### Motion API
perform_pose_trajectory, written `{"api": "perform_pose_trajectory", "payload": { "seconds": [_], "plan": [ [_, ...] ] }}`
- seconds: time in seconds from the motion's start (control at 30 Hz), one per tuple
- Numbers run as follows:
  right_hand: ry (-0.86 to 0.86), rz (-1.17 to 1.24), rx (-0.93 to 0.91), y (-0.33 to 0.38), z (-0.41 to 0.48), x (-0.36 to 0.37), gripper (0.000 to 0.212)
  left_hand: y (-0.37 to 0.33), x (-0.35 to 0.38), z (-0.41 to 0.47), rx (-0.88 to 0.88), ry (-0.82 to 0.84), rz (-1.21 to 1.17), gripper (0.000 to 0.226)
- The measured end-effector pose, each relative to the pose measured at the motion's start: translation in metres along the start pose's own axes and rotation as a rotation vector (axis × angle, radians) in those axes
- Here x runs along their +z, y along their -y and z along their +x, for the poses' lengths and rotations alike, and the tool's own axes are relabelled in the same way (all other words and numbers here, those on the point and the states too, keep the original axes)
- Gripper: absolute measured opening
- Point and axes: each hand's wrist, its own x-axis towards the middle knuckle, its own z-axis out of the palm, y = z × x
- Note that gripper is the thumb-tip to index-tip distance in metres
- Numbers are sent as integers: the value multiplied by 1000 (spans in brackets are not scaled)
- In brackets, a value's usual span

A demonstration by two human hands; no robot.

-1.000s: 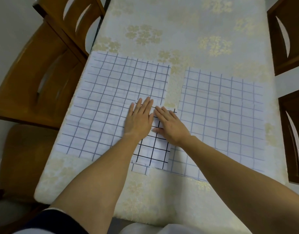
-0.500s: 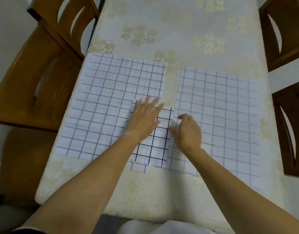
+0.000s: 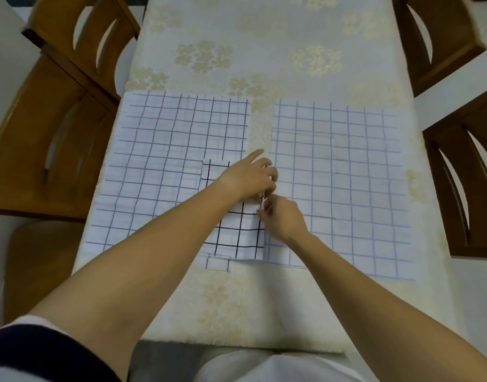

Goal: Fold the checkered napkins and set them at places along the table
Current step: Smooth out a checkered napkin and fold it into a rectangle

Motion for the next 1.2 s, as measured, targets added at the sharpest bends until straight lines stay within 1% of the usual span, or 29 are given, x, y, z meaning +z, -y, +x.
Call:
{"api": "perform_pose_trajectory", "payload": {
  "seconds": [0.1,0.2,0.23,0.3,0.33,0.4,0.5,0.6,0.67,0.7,0.8,0.83,0.9,1.03,1.17,1.2],
  "plan": [
    [-31,98,-52,-11,-5,-15,14,7,-14,-5,-9,15,-29,13],
    [25,164,-66,-22,-6,-28,11,19,-28,-13,-86,27,-171,5],
    [48,171,-71,-27,-6,-32,11,23,-31,-16,-123,31,-249,3],
    [96,197,-66,-37,-5,-42,12,31,-37,-23,-235,47,-464,15],
    [118,249,-61,-42,-4,-48,11,35,-39,-27,-292,59,-571,18],
    [138,407,-48,-51,-4,-62,15,41,-40,-34,-373,67,-734,18],
    [73,676,44,-64,1,-80,24,46,-35,-43,-474,33,-915,17],
    [-57,793,198,-72,15,-86,31,45,-21,-48,-550,-17,-1100,17],
    [-137,783,255,-77,23,-85,31,38,-3,-49,-620,-41,-1220,17],
    [-172,738,248,-78,25,-83,29,32,7,-48,-660,-60,-1227,18],
    [-231,550,193,-82,28,-73,28,15,36,-45,-760,-158,-1110,19],
    [-238,502,176,-83,28,-71,28,10,43,-44,-779,-188,-1110,18],
    [-254,435,150,-84,29,-69,30,1,52,-42,-792,-226,-1138,18],
    [-291,369,159,-86,33,-66,35,-5,58,-41,-808,-294,-1144,21],
    [-314,304,189,-87,35,-63,42,-6,59,-43,-791,-300,-1148,18],
    [-333,270,196,-86,36,-61,41,-7,59,-44,-792,-314,-1116,17]
  ]
}}
